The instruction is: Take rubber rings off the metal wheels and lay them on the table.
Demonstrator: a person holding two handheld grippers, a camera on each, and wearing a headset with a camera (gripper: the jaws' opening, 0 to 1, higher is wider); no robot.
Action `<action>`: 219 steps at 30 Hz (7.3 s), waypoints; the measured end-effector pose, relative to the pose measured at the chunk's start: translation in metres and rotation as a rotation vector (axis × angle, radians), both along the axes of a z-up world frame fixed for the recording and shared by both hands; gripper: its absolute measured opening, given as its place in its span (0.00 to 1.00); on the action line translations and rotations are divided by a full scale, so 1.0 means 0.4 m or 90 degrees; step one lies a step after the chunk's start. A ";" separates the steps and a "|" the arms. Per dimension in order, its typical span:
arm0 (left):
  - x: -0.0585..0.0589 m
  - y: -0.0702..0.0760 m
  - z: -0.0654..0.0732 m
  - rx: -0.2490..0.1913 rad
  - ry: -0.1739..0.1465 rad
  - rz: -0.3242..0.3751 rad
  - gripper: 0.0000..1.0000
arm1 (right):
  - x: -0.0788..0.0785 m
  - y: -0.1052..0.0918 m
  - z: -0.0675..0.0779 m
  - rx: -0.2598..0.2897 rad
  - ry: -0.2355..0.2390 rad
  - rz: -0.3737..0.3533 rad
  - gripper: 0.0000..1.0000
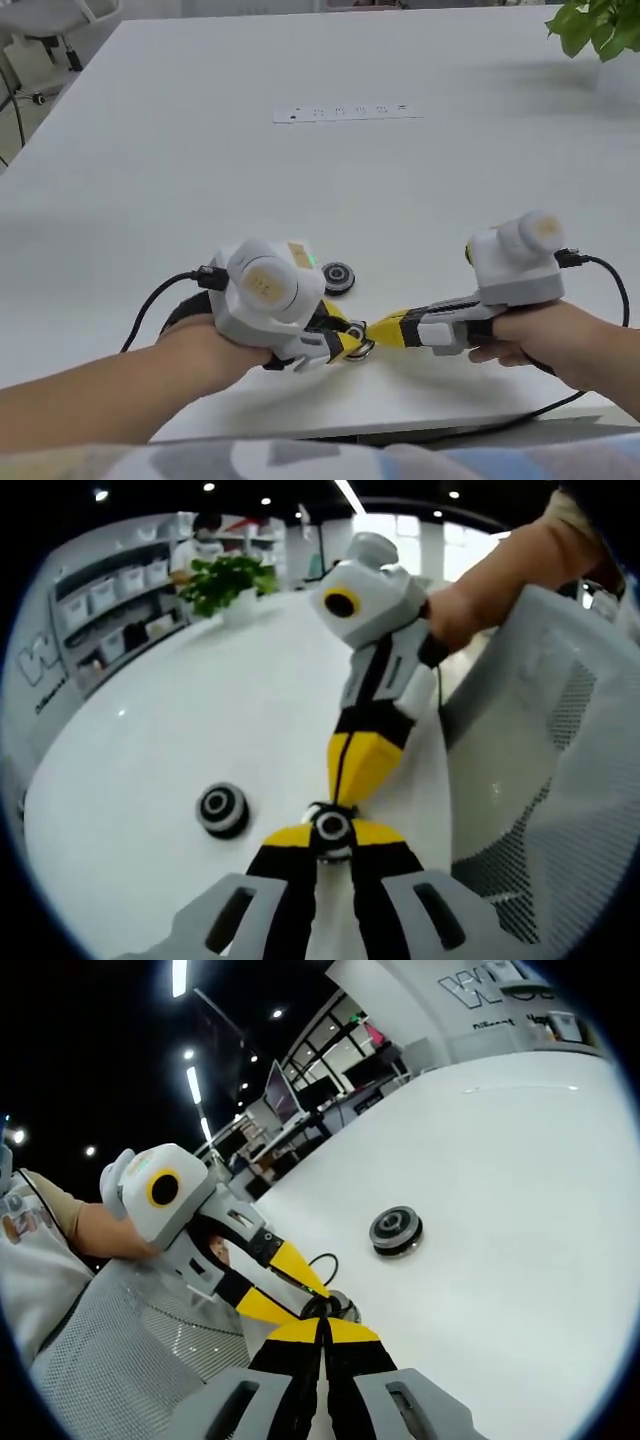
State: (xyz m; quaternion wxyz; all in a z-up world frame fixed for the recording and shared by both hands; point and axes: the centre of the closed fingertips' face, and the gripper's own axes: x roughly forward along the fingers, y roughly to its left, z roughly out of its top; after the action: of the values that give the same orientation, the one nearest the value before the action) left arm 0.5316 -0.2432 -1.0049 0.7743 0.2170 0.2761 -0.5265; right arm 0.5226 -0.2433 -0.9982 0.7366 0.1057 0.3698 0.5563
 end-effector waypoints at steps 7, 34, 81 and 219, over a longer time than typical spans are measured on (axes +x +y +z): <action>-0.001 0.000 0.000 -0.003 0.004 0.001 0.12 | 0.003 0.001 -0.004 -0.001 -0.006 0.011 0.00; -0.004 -0.003 0.003 -0.021 0.025 -0.006 0.16 | -0.004 0.018 0.014 0.007 -0.016 0.019 0.00; -0.030 0.201 0.161 -0.075 0.004 0.060 0.63 | 0.017 0.069 0.085 0.036 -0.032 0.035 0.00; 0.167 0.076 0.038 -0.022 0.029 0.068 0.39 | 0.196 -0.004 -0.029 -0.159 -0.238 0.022 0.35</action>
State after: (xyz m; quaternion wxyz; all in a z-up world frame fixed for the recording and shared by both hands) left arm 0.5986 -0.2128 -0.9899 0.7987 0.1766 0.2956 -0.4935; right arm 0.6012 -0.2450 -1.0097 0.7902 -0.0977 0.2946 0.5285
